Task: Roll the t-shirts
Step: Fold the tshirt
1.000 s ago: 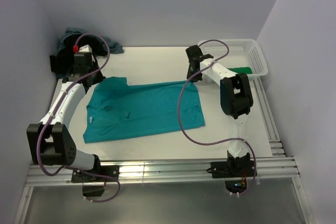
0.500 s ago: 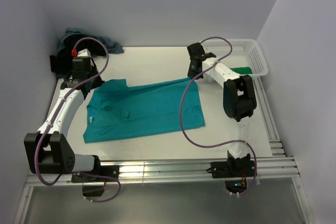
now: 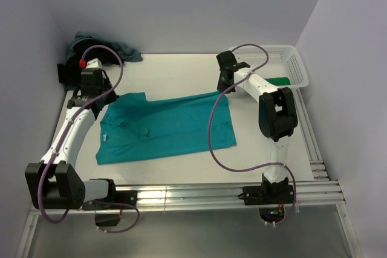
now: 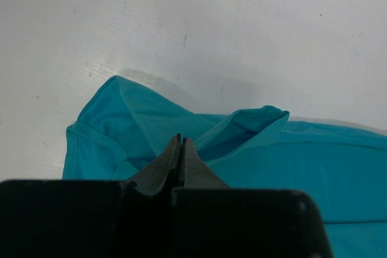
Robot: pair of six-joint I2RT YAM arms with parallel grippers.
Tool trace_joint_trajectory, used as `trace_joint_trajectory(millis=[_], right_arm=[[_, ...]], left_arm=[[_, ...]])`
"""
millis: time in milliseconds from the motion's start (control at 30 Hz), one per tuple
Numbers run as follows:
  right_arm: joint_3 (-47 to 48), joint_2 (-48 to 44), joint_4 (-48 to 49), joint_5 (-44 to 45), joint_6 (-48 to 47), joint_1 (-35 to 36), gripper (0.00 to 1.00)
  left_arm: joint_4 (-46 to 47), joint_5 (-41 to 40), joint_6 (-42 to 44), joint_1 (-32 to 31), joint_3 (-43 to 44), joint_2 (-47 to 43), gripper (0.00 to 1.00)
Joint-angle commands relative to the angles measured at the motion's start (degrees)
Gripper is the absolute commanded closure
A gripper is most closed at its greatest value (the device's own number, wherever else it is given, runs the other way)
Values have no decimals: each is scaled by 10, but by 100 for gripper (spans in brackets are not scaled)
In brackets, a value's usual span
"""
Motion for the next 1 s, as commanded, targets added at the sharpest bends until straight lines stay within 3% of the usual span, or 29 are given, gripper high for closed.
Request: trace_joint_trajectory(millis=[0,967], right_arm=[[-11,-44,7,16,-5,2,100],[-59,-67,9,25,-16,25,100]], left_arm=[[-5,-9,-6,-1,-6,-28,100],[-26,1,-23,-1,-82,-103,100]])
